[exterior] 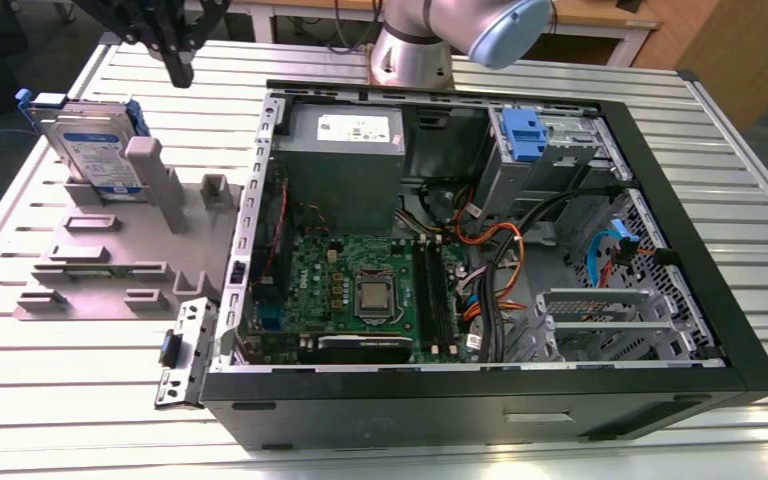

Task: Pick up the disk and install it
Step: 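Reach for the disk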

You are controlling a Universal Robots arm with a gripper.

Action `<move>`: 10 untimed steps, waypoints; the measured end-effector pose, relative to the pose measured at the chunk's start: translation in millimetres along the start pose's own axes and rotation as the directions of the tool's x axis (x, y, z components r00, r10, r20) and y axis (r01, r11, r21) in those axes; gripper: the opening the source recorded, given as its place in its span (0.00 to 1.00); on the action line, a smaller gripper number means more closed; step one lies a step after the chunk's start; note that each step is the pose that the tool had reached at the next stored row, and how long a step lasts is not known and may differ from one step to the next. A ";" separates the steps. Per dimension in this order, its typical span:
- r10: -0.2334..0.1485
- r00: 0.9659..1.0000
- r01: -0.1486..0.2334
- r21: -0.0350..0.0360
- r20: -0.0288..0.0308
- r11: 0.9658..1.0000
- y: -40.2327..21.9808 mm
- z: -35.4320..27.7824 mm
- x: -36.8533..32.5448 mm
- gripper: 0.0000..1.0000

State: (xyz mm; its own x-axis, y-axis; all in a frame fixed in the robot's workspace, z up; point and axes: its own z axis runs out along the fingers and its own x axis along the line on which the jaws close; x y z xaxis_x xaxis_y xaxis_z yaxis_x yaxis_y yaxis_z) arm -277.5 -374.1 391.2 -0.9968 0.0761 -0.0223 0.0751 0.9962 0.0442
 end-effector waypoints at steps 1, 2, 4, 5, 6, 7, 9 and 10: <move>0.000 1.000 0.000 0.000 0.000 1.000 1.1 0.1 2.7 0.11; 0.000 1.000 0.000 0.000 0.000 1.000 1.4 0.1 5.2 0.11; 0.000 1.000 0.000 0.000 0.000 1.000 1.5 0.2 10.3 0.11; 0.000 1.000 0.000 0.000 0.000 1.000 1.7 0.3 11.6 0.11; 0.000 1.000 0.000 0.000 -0.001 1.000 2.1 0.3 11.6 0.11; 0.000 1.000 0.000 0.000 -0.001 1.000 2.0 0.3 11.7 0.11; 0.000 1.000 0.000 0.000 -0.001 1.000 2.0 0.3 11.7 0.11; 0.000 1.000 0.000 0.000 -0.001 1.000 2.0 0.3 11.7 0.11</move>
State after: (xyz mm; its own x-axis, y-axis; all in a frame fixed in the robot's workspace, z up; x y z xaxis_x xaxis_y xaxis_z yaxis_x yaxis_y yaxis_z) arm -289.1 -371.1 390.7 -0.9969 0.0762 -0.0216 0.0752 0.9962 0.0442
